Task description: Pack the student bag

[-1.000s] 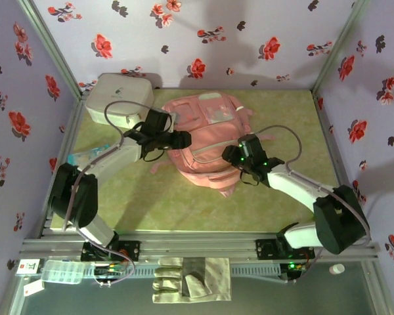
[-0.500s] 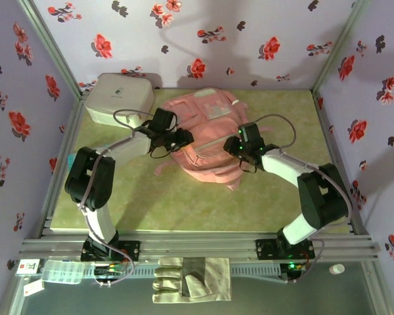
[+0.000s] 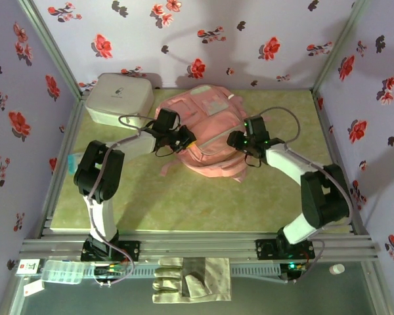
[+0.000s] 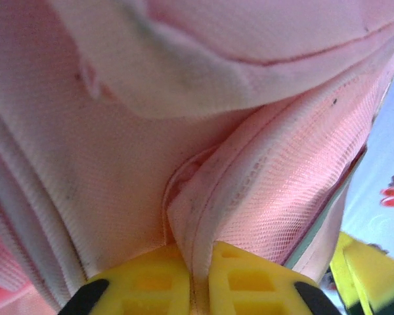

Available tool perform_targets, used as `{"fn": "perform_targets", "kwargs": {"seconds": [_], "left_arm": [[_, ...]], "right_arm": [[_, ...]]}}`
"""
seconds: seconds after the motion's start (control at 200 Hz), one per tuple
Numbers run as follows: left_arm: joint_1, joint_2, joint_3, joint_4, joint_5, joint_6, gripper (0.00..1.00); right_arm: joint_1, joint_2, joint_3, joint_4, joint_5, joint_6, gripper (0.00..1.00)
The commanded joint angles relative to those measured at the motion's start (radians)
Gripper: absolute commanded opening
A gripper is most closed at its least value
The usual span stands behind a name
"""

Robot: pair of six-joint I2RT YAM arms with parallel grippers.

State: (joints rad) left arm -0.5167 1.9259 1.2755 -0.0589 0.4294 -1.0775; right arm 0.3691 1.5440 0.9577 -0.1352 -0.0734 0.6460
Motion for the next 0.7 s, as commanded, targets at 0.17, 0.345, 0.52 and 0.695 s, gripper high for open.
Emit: {"fn": "perform_targets", "kwargs": {"seconds": [0.17, 0.345, 0.52, 0.695], "left_arm": [[0.005, -0.008, -0.024, 0.17, -0.01, -0.132, 0.0], [0.001, -0.023, -0.029, 0.186, -0.015, -0.159, 0.0], [-0.001, -0.024, -0.03, 0.18, -0.018, -0.157, 0.0], [-0.003, -0.022, -0.031, 0.18, -0.017, -0.155, 0.0]], "right_arm": [[0.183, -0.119, -0.015, -0.19, 0.192, -0.062, 0.51], [0.355, -0.055, 0.036, -0.165, 0.315, -0.021, 0.47], [0.446, 0.057, 0.105, -0.092, 0.363, 0.024, 0.39], [0.467, 0.16, 0.147, -0.044, 0.438, 0.104, 0.33]]}}
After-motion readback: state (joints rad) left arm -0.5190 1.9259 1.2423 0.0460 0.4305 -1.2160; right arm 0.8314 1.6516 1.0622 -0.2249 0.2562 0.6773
